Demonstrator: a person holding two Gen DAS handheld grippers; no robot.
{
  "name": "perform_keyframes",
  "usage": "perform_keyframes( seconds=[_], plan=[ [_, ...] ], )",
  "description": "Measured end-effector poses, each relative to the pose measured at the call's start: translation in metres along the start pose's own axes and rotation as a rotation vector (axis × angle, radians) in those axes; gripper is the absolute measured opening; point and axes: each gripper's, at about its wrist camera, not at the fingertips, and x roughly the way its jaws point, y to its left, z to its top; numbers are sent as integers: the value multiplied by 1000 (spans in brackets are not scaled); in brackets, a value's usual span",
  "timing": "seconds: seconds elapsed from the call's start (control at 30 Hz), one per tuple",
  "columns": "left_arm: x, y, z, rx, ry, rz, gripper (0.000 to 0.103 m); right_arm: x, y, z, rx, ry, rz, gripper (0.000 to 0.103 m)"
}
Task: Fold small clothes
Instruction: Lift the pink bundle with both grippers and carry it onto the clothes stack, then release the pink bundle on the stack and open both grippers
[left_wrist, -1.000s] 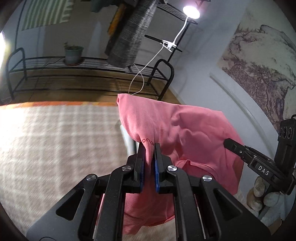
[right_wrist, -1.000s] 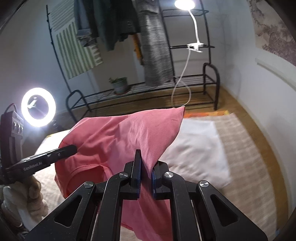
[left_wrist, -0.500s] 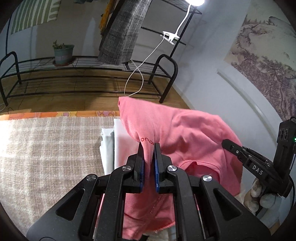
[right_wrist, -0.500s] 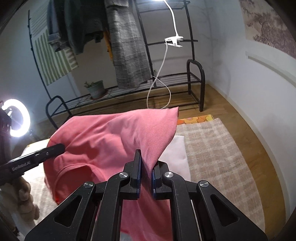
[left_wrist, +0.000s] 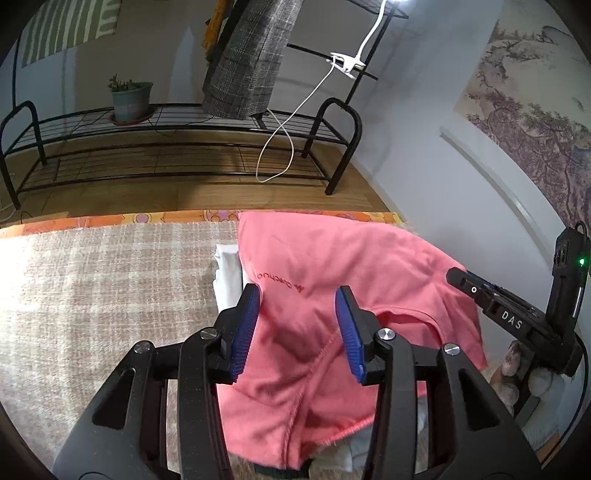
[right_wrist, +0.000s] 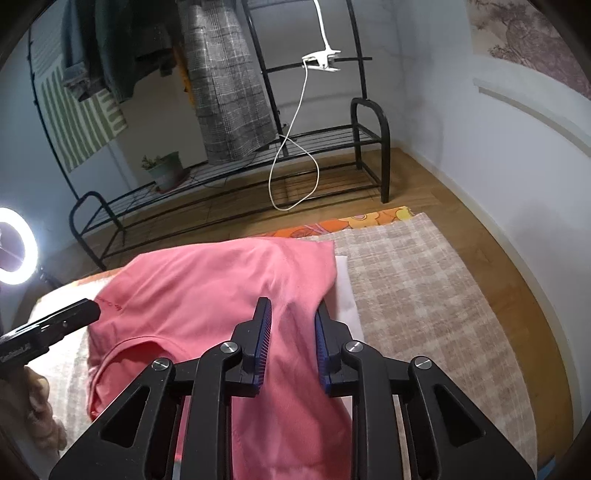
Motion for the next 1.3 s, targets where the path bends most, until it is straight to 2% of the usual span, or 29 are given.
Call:
perform_keyframes(
  seconds=[0.23,0.47,0.73,0.97,1.0,1.07,1.2,1.3],
  plan=[
    [-56,-13,-7,41,-55,-1,43,-49,14,5,-16,-43,-9,20],
    [-138,-28,-23,96,-122,-9,43,-118,39,3,-14,-103,-7,20],
    [-236,-36,-60,147,-196,-27,43,-196,79,-30,-31,-134,-23,20],
    [-302,-36,-103,190,-234,-34,44,-257,112,-64,-58,-170,-42,20],
    [-313,-35,-111,195,-242,-32,46,-265,117,-71,-59,-177,-47,20],
    [-327,-33,-123,199,-250,-36,56,-276,124,-82,-58,-185,-52,20],
    [-352,-25,-148,210,-269,-41,61,-292,135,-107,-37,-201,-39,21],
    [-363,-18,-165,218,-281,-39,71,-297,143,-125,-28,-214,-49,35]
  ],
)
